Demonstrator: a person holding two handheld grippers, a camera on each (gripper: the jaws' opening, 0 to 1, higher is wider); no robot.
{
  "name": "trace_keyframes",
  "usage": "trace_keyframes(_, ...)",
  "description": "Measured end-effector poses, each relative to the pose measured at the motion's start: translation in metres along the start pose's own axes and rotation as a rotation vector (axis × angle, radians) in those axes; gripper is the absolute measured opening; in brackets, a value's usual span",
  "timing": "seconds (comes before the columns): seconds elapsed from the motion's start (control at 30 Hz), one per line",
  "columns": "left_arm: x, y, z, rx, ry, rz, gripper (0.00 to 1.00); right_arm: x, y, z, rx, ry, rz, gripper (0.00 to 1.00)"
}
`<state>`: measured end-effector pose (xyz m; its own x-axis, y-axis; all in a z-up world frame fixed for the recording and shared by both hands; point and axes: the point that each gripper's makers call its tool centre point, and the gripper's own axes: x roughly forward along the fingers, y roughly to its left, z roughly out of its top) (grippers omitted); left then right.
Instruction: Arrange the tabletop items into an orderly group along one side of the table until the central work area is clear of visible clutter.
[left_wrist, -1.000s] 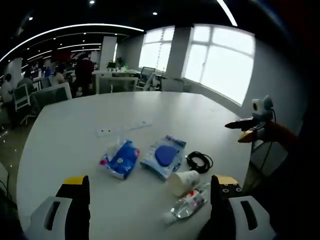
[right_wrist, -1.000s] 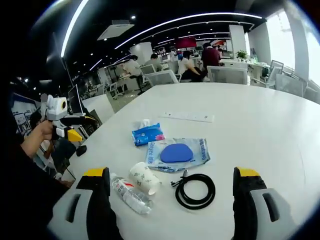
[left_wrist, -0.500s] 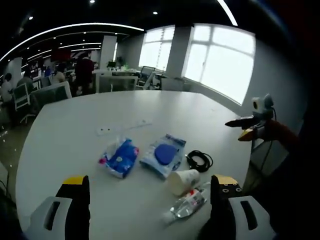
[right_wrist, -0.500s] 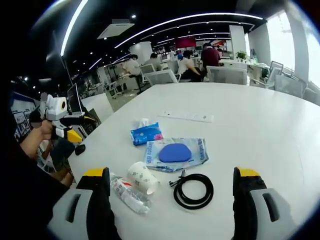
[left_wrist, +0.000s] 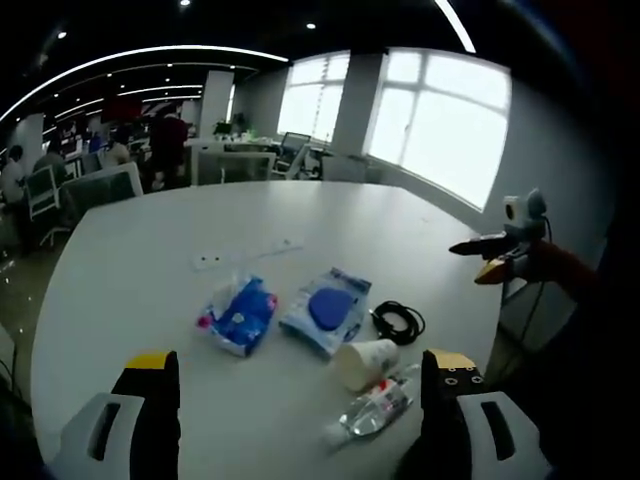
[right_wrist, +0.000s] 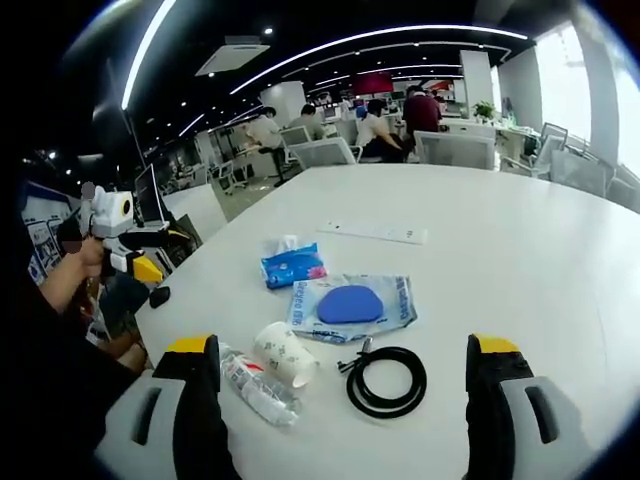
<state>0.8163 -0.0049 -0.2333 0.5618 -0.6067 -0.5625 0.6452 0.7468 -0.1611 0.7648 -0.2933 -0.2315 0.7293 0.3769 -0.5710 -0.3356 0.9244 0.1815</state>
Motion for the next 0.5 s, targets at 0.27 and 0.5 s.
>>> trace_keyframes(0.27,-0.0005,0.0012,0.0019,-0.002,-0.005,0.000,0.99,0.0006,0.0004,-0.0011,0.001,0.007,0.000,1.00)
trace_keyframes(0.5,-0.0004,0.0036,0.0020,0.008,0.001,0.004,0.99,0.0024,0.0012,-0.0015,0.000,0.011,0.004,1.00)
